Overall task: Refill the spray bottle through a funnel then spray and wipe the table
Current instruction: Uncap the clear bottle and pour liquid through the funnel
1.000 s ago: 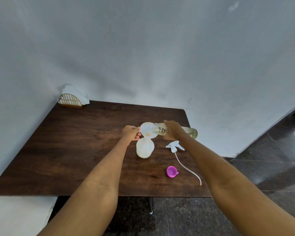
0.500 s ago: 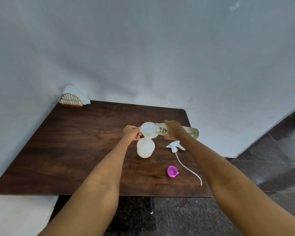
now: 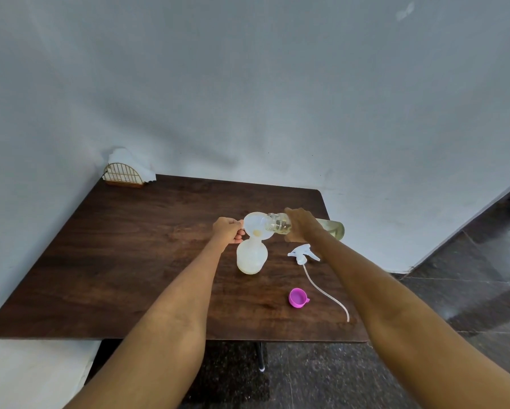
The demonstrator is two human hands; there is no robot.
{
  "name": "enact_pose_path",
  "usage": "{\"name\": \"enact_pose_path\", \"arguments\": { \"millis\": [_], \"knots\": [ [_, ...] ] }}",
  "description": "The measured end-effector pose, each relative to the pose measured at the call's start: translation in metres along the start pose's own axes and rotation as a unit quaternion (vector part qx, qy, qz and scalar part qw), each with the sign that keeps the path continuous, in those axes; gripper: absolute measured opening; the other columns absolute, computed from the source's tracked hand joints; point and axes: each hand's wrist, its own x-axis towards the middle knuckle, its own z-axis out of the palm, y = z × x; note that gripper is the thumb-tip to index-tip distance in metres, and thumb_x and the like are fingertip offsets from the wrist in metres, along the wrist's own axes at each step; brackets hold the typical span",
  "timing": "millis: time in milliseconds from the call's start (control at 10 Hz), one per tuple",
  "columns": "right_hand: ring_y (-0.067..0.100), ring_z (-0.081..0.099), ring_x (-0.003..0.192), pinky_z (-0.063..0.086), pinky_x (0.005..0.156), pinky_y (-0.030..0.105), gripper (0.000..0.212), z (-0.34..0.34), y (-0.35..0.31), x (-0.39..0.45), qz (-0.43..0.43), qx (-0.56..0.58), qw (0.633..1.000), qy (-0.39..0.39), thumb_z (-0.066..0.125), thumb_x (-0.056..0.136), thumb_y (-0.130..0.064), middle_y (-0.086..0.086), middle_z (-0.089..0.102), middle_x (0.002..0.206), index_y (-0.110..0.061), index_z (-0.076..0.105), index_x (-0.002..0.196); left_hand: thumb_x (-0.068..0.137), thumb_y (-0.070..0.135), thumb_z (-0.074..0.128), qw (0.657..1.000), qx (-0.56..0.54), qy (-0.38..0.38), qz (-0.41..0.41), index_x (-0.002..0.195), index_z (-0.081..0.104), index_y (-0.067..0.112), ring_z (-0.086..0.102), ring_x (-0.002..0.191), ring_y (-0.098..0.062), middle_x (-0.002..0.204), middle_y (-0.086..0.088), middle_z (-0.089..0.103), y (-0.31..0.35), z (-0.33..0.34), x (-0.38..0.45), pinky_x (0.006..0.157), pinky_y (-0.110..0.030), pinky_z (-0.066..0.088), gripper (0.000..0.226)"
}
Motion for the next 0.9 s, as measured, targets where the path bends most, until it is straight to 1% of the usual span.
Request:
{"name": "enact_pose_path", "arguments": {
  "millis": [100, 200, 400, 600, 900],
  "knots": [
    [0.033, 0.062, 0.096, 0.048, 0.084, 0.040, 0.050, 0.0003, 0.0002, -0.0003, 0.001, -0.002, 1.000, 0.000, 0.073, 0.070, -0.021, 0.014, 0.066, 0.107, -0.004, 0.052, 0.111, 0.093, 0.014, 0.056, 1.000, -0.006, -0.007, -0.004, 0.101, 0.066, -0.005, 0.056, 0.060, -0.012, 0.069, -0.007, 0.059, -0.0006, -0.0003, 0.0012, 0.084, -0.038, 0.057, 0.023],
    [0.033, 0.062, 0.097, 0.048, 0.085, 0.040, 0.049, 0.0006, 0.0004, -0.0002, 0.001, -0.002, 1.000, 0.000, 0.074, 0.070, -0.020, 0.014, 0.066, 0.107, -0.003, 0.052, 0.111, 0.093, 0.014, 0.056, 1.000, -0.006, -0.007, -0.007, 0.101, 0.066, -0.005, 0.056, 0.059, -0.012, 0.068, -0.006, 0.058, -0.0005, -0.0007, 0.0010, 0.084, -0.039, 0.057, 0.022],
    [0.033, 0.063, 0.097, 0.049, 0.087, 0.040, 0.049, 0.0009, 0.0012, 0.0001, 0.003, -0.003, 1.000, -0.002, 0.074, 0.070, -0.021, 0.014, 0.066, 0.108, -0.004, 0.052, 0.111, 0.093, 0.014, 0.056, 1.000, -0.006, -0.005, -0.007, 0.101, 0.066, -0.004, 0.056, 0.060, -0.012, 0.072, -0.008, 0.060, -0.0010, 0.0001, 0.0016, 0.084, -0.037, 0.057, 0.022],
    [0.034, 0.062, 0.097, 0.049, 0.085, 0.040, 0.049, 0.0009, 0.0003, -0.0003, 0.002, -0.007, 1.000, -0.005, 0.073, 0.071, -0.022, 0.014, 0.066, 0.108, -0.004, 0.052, 0.111, 0.093, 0.014, 0.056, 1.000, -0.009, -0.005, -0.006, 0.100, 0.066, -0.005, 0.056, 0.061, -0.012, 0.071, -0.007, 0.059, -0.0020, -0.0001, 0.0020, 0.085, -0.039, 0.057, 0.022],
    [0.032, 0.063, 0.097, 0.048, 0.084, 0.038, 0.049, -0.0006, -0.0019, -0.0002, 0.000, -0.006, 1.000, 0.000, 0.073, 0.071, -0.022, 0.013, 0.066, 0.108, -0.005, 0.052, 0.112, 0.093, 0.014, 0.056, 1.000, -0.007, 0.000, -0.003, 0.101, 0.066, -0.004, 0.056, 0.060, -0.012, 0.071, -0.007, 0.059, -0.0014, 0.0008, 0.0009, 0.083, -0.036, 0.057, 0.021]
  ]
}}
